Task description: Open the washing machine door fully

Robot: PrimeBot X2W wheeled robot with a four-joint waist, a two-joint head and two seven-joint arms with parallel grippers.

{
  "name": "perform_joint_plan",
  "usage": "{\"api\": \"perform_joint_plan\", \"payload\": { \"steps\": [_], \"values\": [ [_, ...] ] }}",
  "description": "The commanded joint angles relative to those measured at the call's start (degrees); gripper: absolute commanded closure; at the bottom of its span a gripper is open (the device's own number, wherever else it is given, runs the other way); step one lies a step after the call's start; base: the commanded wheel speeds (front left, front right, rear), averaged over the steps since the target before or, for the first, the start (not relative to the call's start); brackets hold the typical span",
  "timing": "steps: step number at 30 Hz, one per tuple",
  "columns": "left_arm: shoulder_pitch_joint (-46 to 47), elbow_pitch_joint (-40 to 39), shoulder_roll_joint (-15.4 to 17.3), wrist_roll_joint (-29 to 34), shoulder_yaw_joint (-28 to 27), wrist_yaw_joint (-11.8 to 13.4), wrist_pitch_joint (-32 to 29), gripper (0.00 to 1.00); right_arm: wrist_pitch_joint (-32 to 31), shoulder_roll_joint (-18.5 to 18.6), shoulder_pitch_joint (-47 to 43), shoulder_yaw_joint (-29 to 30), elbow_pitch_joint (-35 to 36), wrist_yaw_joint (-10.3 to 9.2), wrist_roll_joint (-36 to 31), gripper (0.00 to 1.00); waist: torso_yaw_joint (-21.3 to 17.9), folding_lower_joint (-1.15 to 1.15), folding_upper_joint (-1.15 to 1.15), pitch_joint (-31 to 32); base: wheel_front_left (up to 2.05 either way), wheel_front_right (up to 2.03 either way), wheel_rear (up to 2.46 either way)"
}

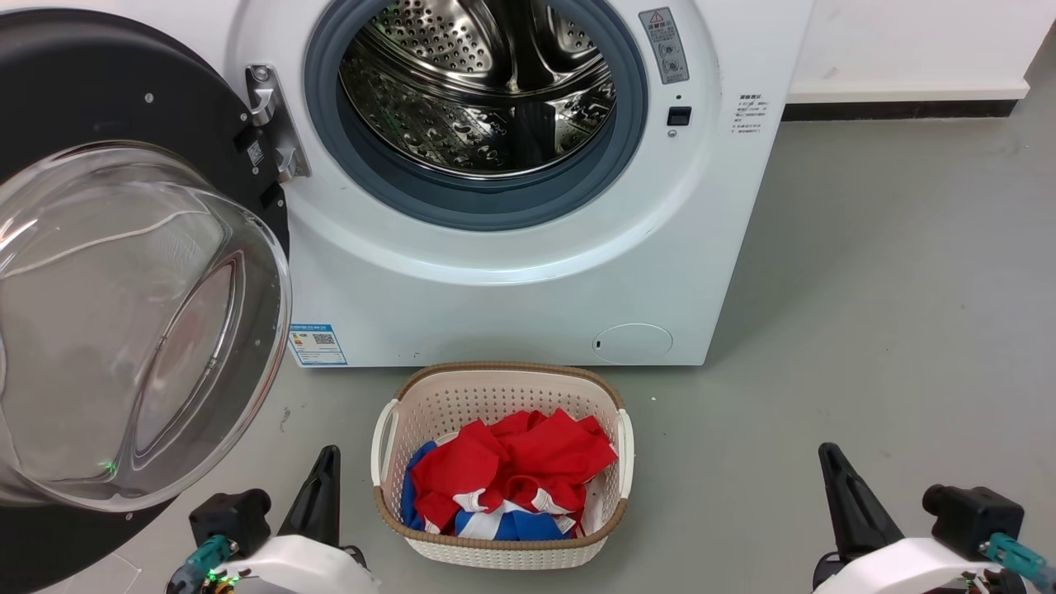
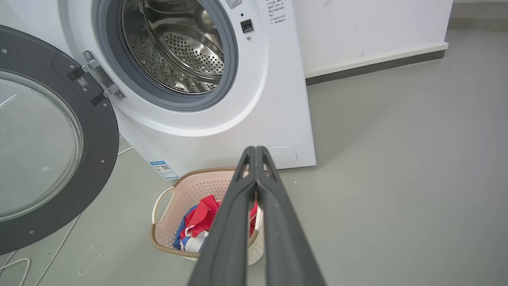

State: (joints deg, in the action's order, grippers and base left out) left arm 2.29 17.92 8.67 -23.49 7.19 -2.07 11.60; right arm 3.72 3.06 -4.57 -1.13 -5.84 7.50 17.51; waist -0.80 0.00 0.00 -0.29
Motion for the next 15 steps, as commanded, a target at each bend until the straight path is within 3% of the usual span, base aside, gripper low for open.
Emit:
{"api": "perform_joint_plan", "payload": {
  "steps": [1, 15],
  "values": [
    [1.42, -1.14, 0.03, -2.54, -0.72, -0.39, -0.61, 1.00, -0.14, 0.47, 1.96, 0.15, 0.46, 0.00, 3.12, 1.00, 0.02, 0.00, 0.00, 0.01, 0.00, 0.00, 0.00],
    [1.88, -1.83, -1.01, -14.45, -2.97, -1.30, -3.64, 1.00, -1.28, 1.00, 3.66, 0.66, -1.07, 0.00, 16.69, 1.00, 0.10, 0.00, 0.00, 0.02, 0.00, 0.00, 0.00]
  ]
}}
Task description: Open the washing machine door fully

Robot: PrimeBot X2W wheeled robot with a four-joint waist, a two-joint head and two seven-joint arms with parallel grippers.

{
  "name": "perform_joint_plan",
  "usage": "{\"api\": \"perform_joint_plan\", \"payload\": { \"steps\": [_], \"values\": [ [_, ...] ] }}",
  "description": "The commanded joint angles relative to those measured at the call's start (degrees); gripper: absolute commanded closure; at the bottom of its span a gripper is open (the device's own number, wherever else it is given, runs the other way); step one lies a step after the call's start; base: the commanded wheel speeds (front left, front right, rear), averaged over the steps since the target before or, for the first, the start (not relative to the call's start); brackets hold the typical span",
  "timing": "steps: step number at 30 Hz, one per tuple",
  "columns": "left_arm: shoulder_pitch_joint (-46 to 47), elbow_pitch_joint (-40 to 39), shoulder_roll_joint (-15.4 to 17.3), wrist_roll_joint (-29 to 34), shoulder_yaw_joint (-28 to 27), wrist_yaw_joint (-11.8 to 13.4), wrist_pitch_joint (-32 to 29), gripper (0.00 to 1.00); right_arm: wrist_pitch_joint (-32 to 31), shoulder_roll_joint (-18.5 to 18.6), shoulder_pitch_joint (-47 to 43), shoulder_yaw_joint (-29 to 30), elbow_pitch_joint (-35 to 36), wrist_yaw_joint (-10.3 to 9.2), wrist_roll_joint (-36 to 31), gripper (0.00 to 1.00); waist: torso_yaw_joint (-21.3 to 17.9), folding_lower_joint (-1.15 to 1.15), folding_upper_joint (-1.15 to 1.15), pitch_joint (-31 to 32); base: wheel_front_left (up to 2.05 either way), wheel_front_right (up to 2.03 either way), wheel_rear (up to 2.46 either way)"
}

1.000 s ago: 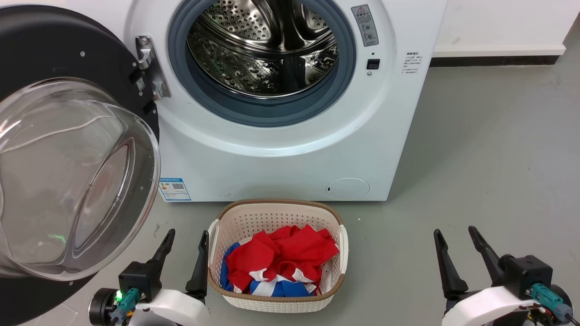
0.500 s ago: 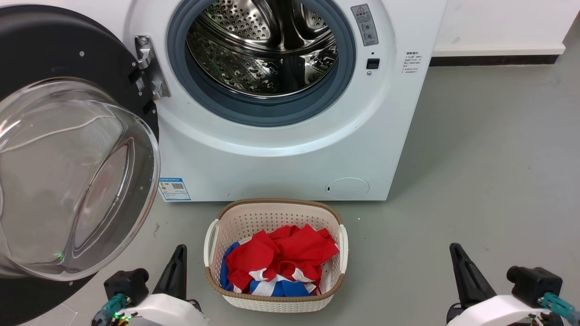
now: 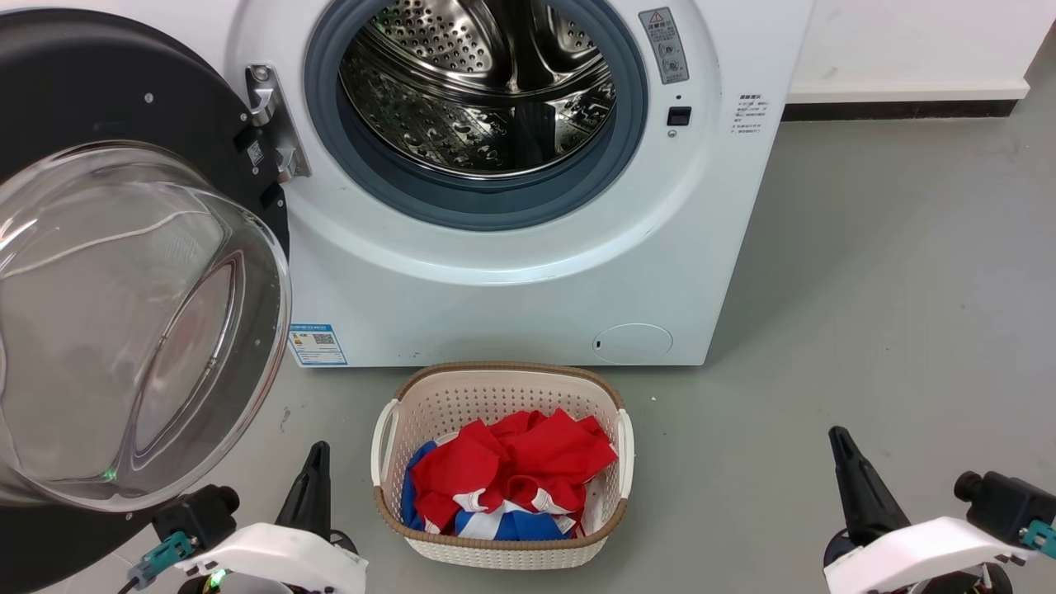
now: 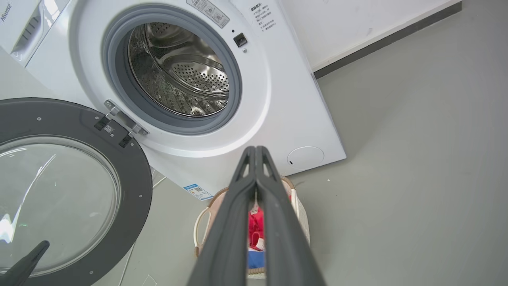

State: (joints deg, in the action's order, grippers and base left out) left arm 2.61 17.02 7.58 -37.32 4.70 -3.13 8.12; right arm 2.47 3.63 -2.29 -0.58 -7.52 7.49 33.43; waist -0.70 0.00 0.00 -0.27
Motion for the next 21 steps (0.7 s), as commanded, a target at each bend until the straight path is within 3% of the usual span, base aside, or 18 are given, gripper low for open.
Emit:
{"api": "perform_joint_plan", "payload": {
  "steps": [1, 4, 21],
  "values": [
    [1.60, -0.97, 0.02, -1.47, -0.64, -0.32, -0.40, 1.00, -0.12, 0.46, 1.48, 0.16, 0.50, 0.01, 1.72, 1.00, 0.01, 0.00, 0.00, 0.00, 0.00, 0.00, 0.00],
    [1.93, -1.26, -0.52, -7.91, -1.90, -0.83, -2.09, 1.00, -0.82, 0.66, 2.35, 0.56, -0.29, 0.01, 8.95, 1.00, 0.06, 0.00, 0.00, 0.01, 0.00, 0.00, 0.00],
    [2.47, -1.78, -1.63, -19.86, -4.34, -1.76, -5.31, 1.00, -2.31, 0.89, 4.06, 1.47, -1.79, 0.01, 22.23, 1.00, 0.18, 0.00, 0.00, 0.02, 0.00, 0.00, 0.00]
  ]
}}
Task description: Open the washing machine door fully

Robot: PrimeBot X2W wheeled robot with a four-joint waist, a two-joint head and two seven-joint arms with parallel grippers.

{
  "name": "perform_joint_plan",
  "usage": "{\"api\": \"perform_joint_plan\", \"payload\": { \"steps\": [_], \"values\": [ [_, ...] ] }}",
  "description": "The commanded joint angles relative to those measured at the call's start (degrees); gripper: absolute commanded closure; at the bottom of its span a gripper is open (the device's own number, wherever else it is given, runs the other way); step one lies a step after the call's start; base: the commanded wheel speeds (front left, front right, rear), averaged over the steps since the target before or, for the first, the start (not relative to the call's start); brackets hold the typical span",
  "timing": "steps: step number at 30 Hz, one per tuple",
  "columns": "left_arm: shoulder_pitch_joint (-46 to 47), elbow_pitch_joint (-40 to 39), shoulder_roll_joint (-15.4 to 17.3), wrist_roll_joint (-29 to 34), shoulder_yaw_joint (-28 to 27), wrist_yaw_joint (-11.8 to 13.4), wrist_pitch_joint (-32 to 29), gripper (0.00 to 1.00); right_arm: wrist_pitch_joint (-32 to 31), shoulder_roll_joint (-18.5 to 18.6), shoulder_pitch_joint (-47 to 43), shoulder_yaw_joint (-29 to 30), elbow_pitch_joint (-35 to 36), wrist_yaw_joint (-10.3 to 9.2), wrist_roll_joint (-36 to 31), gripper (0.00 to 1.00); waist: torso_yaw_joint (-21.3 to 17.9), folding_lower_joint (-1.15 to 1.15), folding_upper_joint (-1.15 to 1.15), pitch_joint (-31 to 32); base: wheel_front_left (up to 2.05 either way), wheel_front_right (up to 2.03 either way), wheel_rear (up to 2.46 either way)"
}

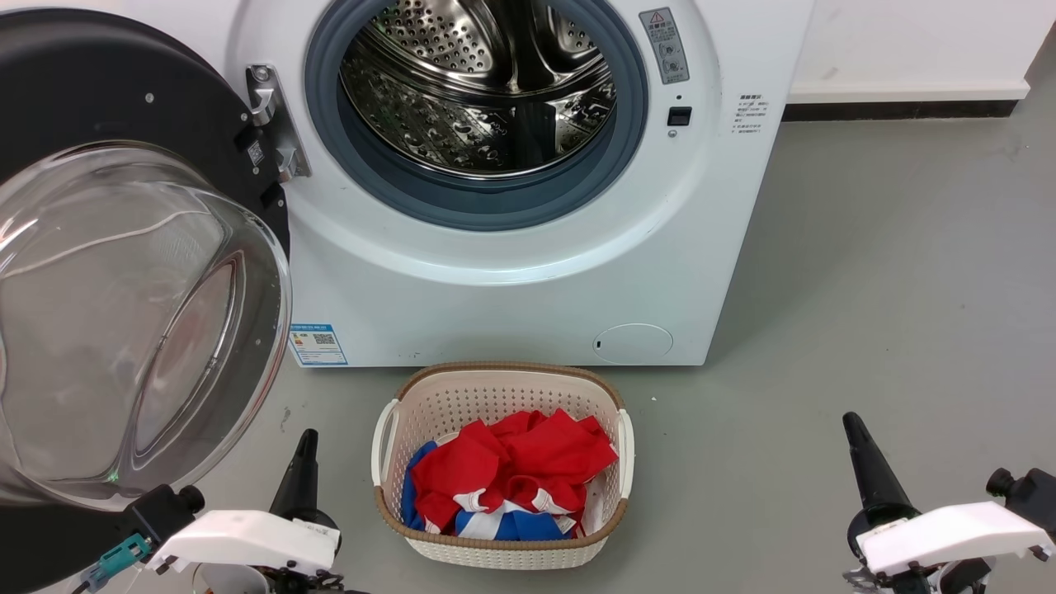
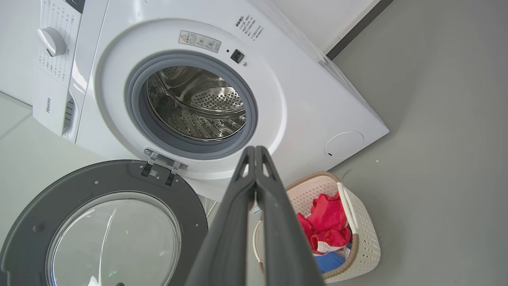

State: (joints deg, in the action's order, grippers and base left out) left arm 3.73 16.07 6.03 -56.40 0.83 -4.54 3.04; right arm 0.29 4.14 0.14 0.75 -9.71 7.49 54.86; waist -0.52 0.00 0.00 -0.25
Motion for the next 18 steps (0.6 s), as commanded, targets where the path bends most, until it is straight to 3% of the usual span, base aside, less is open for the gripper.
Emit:
{"api": "perform_joint_plan", "payload": {
  "steps": [1, 18],
  "values": [
    [1.38, -0.85, -0.13, -1.41, -0.60, -0.41, -0.38, 1.00, -0.18, 0.39, 1.72, 0.19, 0.31, 0.01, 1.53, 1.00, 0.01, 0.00, 0.00, 0.00, 0.00, 0.00, 0.00],
    [1.92, -1.22, -0.98, -11.43, -2.62, -1.14, -3.09, 1.00, -1.60, 0.44, 3.05, 1.17, -0.94, 0.01, 12.55, 1.00, 0.13, 0.00, 0.00, 0.02, 0.00, 0.00, 0.00]
  ]
}}
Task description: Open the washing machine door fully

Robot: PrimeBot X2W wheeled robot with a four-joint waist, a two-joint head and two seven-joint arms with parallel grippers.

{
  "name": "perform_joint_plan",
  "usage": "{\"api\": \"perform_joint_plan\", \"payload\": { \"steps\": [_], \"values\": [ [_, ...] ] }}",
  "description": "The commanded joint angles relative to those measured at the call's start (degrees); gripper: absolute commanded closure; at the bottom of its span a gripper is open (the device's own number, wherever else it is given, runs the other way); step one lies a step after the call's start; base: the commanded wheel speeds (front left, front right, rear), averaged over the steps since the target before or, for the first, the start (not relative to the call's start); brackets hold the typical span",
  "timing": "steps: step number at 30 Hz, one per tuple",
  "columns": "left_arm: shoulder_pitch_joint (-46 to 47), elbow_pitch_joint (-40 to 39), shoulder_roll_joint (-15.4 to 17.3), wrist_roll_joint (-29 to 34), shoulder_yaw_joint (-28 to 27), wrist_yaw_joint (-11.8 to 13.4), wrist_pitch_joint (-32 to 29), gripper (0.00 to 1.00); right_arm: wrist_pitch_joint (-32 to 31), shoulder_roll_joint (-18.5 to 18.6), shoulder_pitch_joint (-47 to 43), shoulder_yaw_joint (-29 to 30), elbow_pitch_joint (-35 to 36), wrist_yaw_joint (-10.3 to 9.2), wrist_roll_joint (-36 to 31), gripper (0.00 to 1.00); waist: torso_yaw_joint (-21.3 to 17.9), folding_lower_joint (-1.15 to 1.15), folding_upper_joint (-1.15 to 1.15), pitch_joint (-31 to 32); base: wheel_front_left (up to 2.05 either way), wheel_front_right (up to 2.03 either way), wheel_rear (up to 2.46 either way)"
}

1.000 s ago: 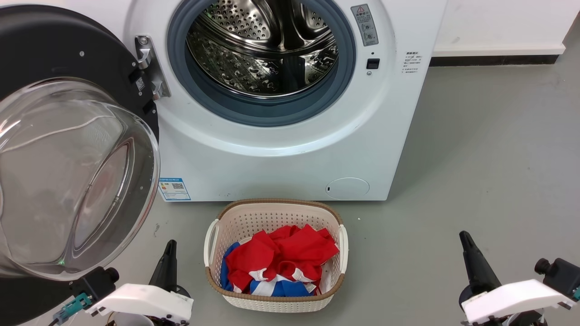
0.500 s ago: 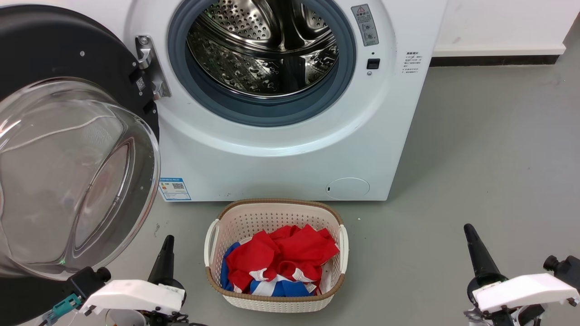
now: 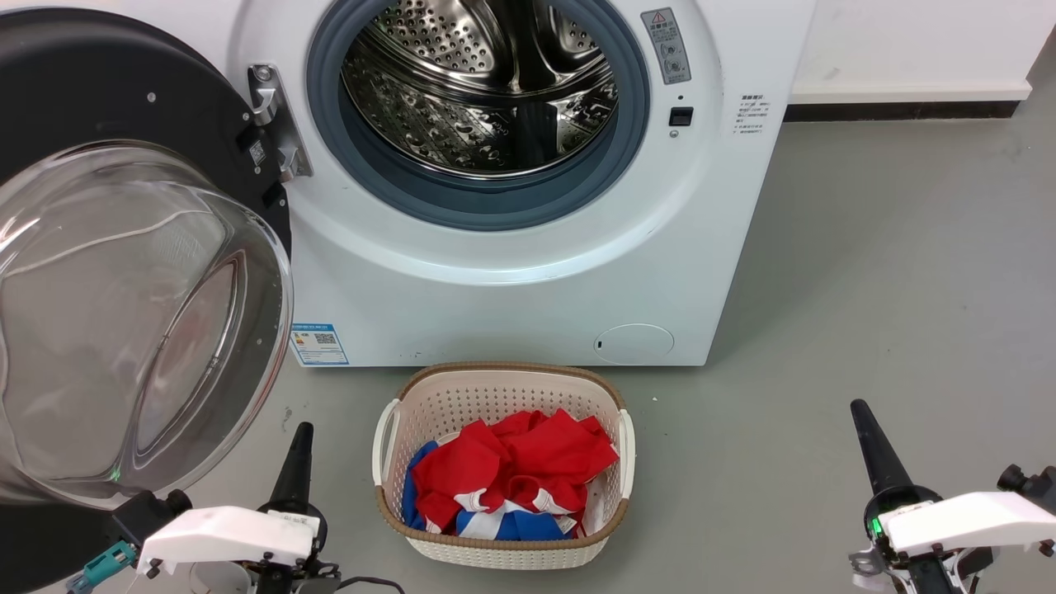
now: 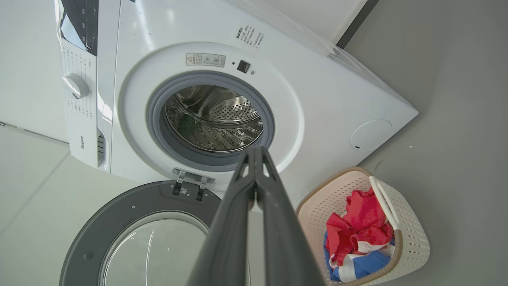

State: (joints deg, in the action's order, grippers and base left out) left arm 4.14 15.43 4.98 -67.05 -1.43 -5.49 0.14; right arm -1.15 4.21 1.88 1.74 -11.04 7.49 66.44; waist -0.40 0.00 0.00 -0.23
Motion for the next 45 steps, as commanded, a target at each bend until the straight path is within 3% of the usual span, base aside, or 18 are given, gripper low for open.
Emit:
{"api": "perform_joint_plan", "payload": {
  "steps": [1, 45],
  "values": [
    [1.54, -0.60, 0.01, -1.33, -0.45, -0.25, -0.37, 1.00, -0.25, 0.36, 1.33, 0.24, 0.30, 0.01, 1.60, 1.00, 0.01, 0.00, 0.00, 0.00, 0.00, 0.00, 0.00],
    [2.20, -1.34, -1.81, -21.58, -4.50, -1.85, -5.83, 1.00, -3.40, -0.04, 4.19, 2.66, -2.47, 0.00, 23.31, 1.00, 0.32, 0.00, 0.00, 0.04, 0.00, 0.00, 0.00]
  ]
}}
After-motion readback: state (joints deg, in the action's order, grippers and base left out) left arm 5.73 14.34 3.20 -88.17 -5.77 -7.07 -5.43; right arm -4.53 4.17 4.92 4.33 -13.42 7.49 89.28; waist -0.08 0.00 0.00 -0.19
